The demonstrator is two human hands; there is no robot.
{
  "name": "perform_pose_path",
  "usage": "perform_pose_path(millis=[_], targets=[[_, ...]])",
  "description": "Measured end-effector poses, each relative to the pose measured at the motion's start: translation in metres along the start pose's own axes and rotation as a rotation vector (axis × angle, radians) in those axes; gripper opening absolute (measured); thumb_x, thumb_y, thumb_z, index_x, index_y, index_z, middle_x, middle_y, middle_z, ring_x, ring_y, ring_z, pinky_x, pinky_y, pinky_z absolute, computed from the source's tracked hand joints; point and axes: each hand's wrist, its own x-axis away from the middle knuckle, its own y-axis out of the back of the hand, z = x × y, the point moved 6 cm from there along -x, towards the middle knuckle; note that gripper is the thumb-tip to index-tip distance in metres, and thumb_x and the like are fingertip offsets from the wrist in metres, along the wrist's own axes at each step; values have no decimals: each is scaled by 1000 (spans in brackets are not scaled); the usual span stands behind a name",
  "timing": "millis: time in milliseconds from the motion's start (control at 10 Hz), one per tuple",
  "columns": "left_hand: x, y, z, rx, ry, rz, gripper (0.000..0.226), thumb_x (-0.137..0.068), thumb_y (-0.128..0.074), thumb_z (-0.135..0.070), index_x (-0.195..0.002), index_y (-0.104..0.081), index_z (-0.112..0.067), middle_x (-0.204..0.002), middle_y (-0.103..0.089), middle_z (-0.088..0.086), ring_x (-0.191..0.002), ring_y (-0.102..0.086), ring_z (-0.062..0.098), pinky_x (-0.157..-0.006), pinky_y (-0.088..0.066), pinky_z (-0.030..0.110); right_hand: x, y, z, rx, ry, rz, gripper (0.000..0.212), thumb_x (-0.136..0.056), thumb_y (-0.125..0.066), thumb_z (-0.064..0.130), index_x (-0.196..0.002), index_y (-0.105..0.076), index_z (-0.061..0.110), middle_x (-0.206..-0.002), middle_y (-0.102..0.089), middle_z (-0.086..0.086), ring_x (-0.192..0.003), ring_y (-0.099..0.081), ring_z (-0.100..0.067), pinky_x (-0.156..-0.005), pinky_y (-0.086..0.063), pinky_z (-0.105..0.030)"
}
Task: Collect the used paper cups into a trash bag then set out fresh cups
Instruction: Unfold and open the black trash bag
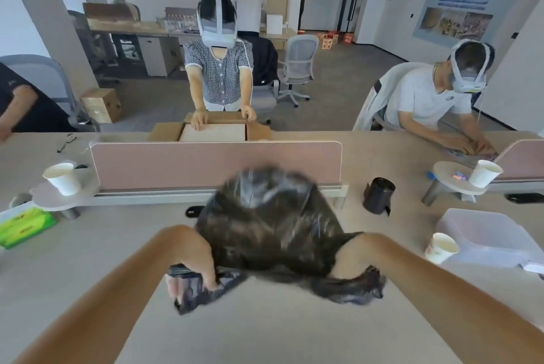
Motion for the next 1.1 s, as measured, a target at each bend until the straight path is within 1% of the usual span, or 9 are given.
perform_pose_path(millis=[200,300,400,500,600,700,800,1000,1100], targets=[[11,38,-6,-62,-216,-334,31,-71,-67,-52,-86,-66,-25,-80,-64,-9,-78,-60,14,-69,-44,27,17,31,23,-2,131,12,23,-104,-37,33,-91,-49,18,-86,-47,-4,-80,-41,-19,-70,-30,-25],[29,42,-14,55,-371,-345,51,-73,-68,-63,-117,-66,-37,-112,-64,-15,-106,-59,12,-97,-46,29,30,50,31,53,237,-2,40,-104,-37,42,-74,-53,21,-75,-50,5,-67,-44,-10,-62,-33,-22],[47,42,-21,239,-489,-188,56,-80,-73,-49,-132,-58,-35,-126,-61,-16,-116,-58,10,-102,-41,25,29,64,20,-43,194,-19,61,-89,-37,74,-102,-64,22,-102,-59,9,-96,-58,-12,-83,-41,-27],[58,42,-20,142,-501,-130,35,-76,-77,-20,-110,-72,-28,-100,-74,-11,-92,-67,9,-83,-50,22,31,69,14,-171,140,5,96,-67,-38,93,-124,-63,20,-129,-58,8,-120,-54,-19,-105,-38,-36],[53,52,-22,-165,-365,-351,7,-76,-63,-7,-72,-65,-12,-65,-57,-1,-62,-50,15,-53,-39,23,37,65,17,-295,159,127,92,-55,-46,97,-94,-74,19,-107,-67,1,-102,-59,-20,-97,-45,-36],[58,61,-34,-204,-366,-517,25,-78,-50,0,-57,-57,-12,-57,-50,-2,-60,-46,19,-55,-37,27,51,53,38,-191,280,246,43,-75,-67,65,-65,-67,23,-73,-61,11,-68,-55,-5,-63,-39,-24],[69,65,-46,-221,-417,-537,35,-77,-40,8,-52,-50,-14,-58,-41,4,-58,-36,18,-56,-32,30,56,52,66,75,494,83,39,-90,-66,39,-59,-62,16,-54,-48,12,-51,-42,-6,-57,-32,-29],[70,33,-43,-529,-307,-236,33,-90,-56,-37,-104,-69,-10,-96,-62,2,-84,-53,17,-73,-44,26,76,66,83,213,670,-318,42,-93,-50,37,-61,-46,11,-90,-63,-15,-77,-60,-33,-73,-51,-50],[76,27,-24,-97,-360,-121,69,-73,-48,-83,-117,-70,-35,-123,-57,-21,-124,-52,17,-108,-37,42,82,67,67,174,587,-317,49,-90,-45,40,-52,-42,9,-104,-71,-3,-83,-67,-30,-77,-53,-47]])
